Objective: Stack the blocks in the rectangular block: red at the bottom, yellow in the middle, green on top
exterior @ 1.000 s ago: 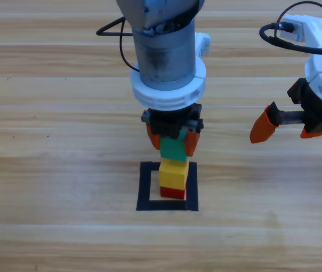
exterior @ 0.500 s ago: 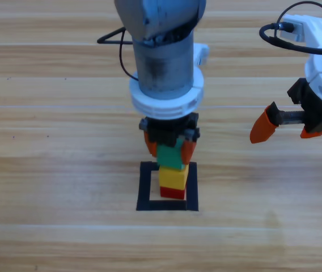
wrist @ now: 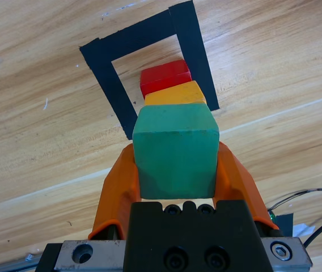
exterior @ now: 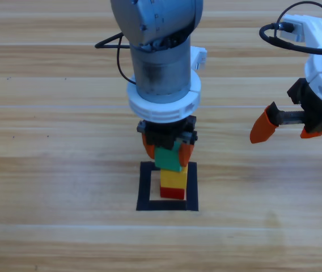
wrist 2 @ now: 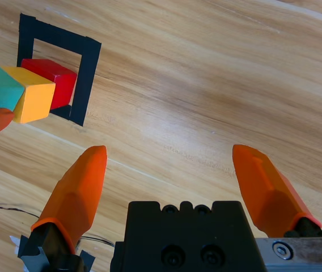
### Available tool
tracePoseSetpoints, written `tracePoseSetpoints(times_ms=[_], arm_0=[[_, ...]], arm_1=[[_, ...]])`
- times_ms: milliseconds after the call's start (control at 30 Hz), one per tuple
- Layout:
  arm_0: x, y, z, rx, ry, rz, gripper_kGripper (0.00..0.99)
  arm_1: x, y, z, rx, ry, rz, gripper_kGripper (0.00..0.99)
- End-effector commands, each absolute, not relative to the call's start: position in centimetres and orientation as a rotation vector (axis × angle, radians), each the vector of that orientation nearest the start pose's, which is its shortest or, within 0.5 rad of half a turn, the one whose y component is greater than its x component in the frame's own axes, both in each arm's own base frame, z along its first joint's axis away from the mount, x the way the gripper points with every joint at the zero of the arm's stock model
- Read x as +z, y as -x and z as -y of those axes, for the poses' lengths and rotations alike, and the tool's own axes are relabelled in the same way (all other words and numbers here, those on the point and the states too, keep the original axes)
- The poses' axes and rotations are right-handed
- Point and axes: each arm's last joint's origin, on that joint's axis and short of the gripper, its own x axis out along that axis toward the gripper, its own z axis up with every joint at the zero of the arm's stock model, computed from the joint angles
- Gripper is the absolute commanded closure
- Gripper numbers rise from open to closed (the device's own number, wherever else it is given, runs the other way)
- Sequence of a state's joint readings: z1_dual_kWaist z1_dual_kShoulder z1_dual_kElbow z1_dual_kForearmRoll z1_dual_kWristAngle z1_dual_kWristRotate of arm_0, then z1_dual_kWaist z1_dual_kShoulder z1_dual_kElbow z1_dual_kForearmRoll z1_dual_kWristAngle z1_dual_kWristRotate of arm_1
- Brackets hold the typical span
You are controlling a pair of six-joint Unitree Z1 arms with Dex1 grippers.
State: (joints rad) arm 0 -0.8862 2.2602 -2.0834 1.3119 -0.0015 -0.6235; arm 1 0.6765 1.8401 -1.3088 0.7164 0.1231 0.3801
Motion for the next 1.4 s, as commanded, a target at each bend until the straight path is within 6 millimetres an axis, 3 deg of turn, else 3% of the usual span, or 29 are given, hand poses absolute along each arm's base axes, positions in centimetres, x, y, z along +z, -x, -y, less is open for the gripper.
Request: tracePoseSetpoints(times_ms=[33, 233, 367, 533, 667, 800, 1000, 1067, 1200, 1333, 1400], arm_0=[[26.8, -28.5, 36.0, -0.265, -0.188, -1.491, 0.95], [27.4, -28.4, 36.0, -0.273, -0.183, -1.477, 0.947], [27.9, -28.4, 36.0, -0.284, -0.177, -1.464, 0.82], [28.3, -28.5, 36.2, -0.299, -0.17, -1.458, 0.195], [29.3, -28.1, 35.6, -0.303, -0.167, -1.447, 0.186], [29.6, -28.0, 35.5, -0.317, -0.178, -1.439, 0.001], [30.5, -28.4, 35.1, -0.336, -0.174, -1.414, 0.0], [31.7, -28.7, 34.7, -0.346, -0.151, -1.387, 0.0], [37.2, -30.2, 32.7, -0.394, -0.064, -1.255, 0.0], [43.0, -32.9, 27.8, -0.392, 0.032, -1.061, 0.0], [45.3, -34.6, 24.4, -0.343, 0.057, -0.96, 0.0]], arm_1=[[26.2, -27.0, -21.3, 0.43, 0.023, -1.34, 0.013], [26.2, -27.0, -21.3, 0.43, 0.023, -1.34, 0.013], [26.2, -27.0, -21.3, 0.43, 0.023, -1.34, 0.013], [26.1, -27.0, -21.3, 0.431, 0.023, -1.342, 0.013], [26.2, -27.0, -21.3, 0.432, 0.021, -1.342, 0.013], [26.2, -27.0, -21.3, 0.436, 0.021, -1.343, 0.013], [26.2, -27.0, -21.3, 0.437, 0.022, -1.342, 0.013], [26.1, -26.9, -21.3, 0.437, 0.024, -1.343, 0.013], [26.1, -26.9, -21.3, 0.437, 0.024, -1.343, 0.013], [26.2, -27.0, -21.3, 0.438, 0.024, -1.342, 0.013], [26.2, -27.0, -21.3, 0.438, 0.024, -1.342, 0.013]])
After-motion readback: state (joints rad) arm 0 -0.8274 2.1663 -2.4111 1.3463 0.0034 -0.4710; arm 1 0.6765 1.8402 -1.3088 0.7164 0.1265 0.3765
